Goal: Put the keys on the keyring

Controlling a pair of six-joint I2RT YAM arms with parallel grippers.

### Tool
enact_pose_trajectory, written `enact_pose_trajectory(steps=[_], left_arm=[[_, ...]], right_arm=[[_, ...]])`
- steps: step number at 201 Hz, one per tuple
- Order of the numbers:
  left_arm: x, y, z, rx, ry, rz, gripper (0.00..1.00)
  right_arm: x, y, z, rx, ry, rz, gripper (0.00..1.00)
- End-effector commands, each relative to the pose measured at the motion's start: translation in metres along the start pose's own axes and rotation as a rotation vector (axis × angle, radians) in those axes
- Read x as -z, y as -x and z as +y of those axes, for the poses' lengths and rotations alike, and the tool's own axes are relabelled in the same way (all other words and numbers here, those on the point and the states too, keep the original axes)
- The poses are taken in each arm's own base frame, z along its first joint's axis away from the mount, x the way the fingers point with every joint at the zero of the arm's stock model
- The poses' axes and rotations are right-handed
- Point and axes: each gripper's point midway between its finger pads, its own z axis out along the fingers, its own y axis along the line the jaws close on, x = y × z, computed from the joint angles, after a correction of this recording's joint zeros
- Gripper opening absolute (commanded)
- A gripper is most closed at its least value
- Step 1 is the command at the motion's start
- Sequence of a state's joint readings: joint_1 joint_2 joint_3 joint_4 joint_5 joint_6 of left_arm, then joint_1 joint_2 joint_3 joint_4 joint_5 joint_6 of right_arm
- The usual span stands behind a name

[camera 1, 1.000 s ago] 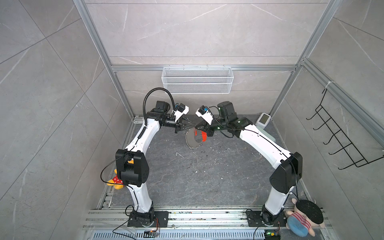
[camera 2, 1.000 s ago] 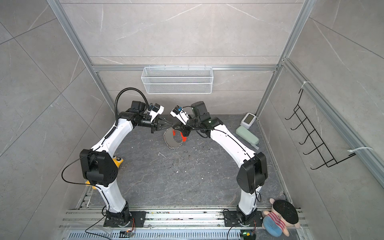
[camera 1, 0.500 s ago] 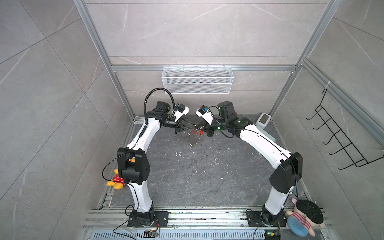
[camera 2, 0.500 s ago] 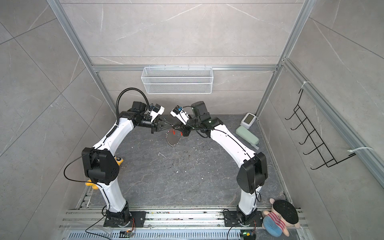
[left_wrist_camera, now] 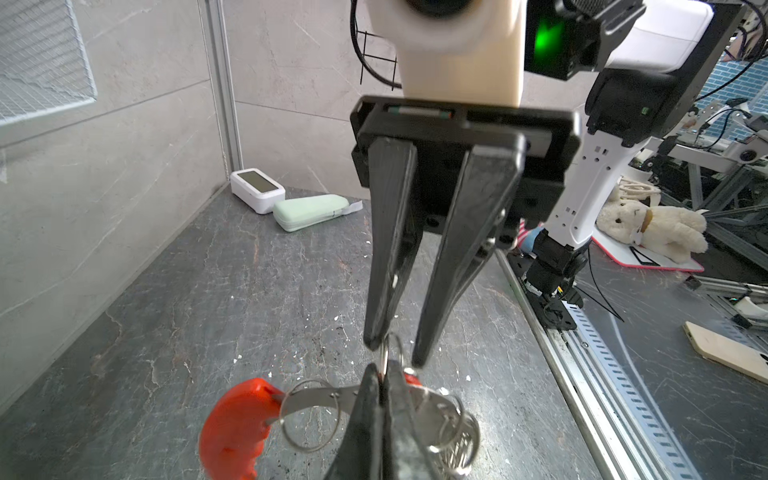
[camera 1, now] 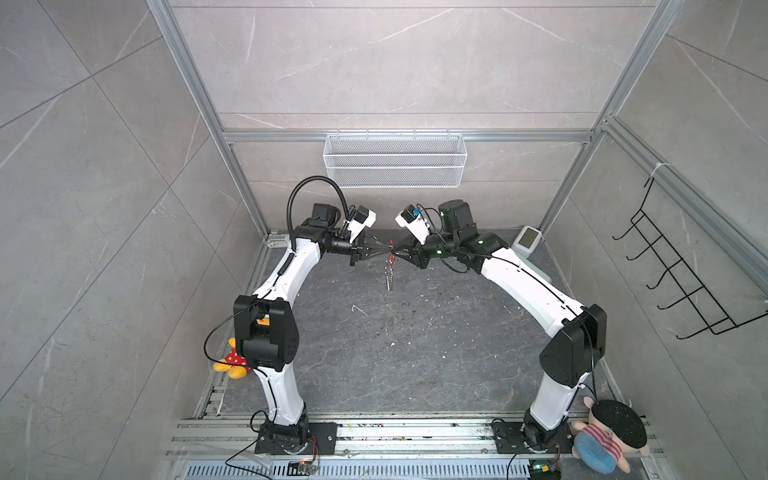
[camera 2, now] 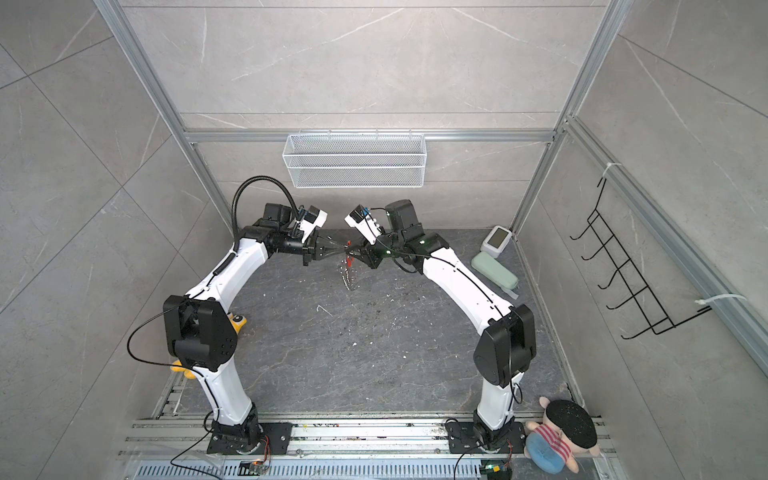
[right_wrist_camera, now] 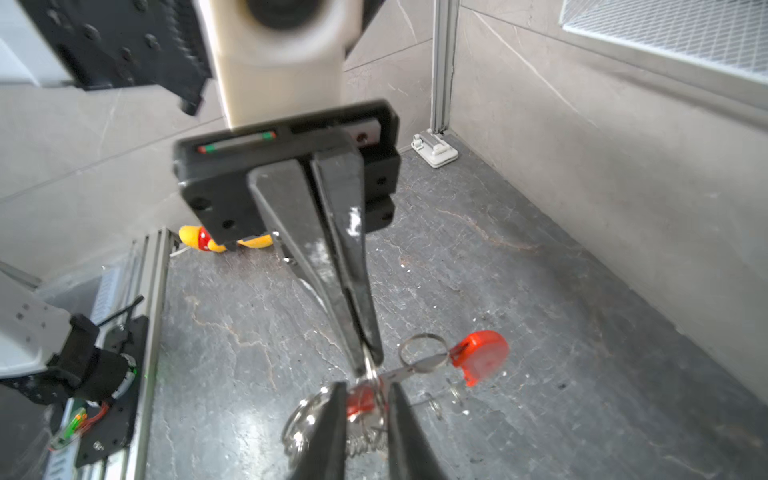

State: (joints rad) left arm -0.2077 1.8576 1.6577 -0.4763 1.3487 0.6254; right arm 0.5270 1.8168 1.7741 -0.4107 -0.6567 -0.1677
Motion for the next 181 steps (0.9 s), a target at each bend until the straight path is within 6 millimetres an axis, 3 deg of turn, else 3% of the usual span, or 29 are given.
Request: enact_pose_trajectory(steps=[1,31,47,103,154,181], left_arm=[[0.005,0.044,-0.012,-0.087,-0.022,-0.108,0.0],[0.006,0.059,-0.008,-0.079,0.019,-0.179,0.0],[0.006,0.064,-0.005,-0.051,0.028,-0.206,0.0],[0.007,0.078,-0.012,-0.076,-0.002,-0.286,0.0],[0.007,0.085,-0.014,-0.065,-0.013,-0.312,0.0],[0.005,0.086,-0.013,-0.066,-0.014,-0.316,0.0]], right_arm=[[0.037,0.03,-0.001,-0.097,0.033,-0.134,0.29],[0.06,0.041,-0.008,-0.205,0.094,-0.256,0.38],[0.058,0.043,-0.001,-0.206,0.153,-0.263,0.39],[0.04,0.046,-0.009,-0.243,0.246,-0.284,0.42],[0.039,0.056,-0.008,-0.252,0.296,-0.322,0.39],[0.035,0.055,-0.009,-0.267,0.296,-0.317,0.3]])
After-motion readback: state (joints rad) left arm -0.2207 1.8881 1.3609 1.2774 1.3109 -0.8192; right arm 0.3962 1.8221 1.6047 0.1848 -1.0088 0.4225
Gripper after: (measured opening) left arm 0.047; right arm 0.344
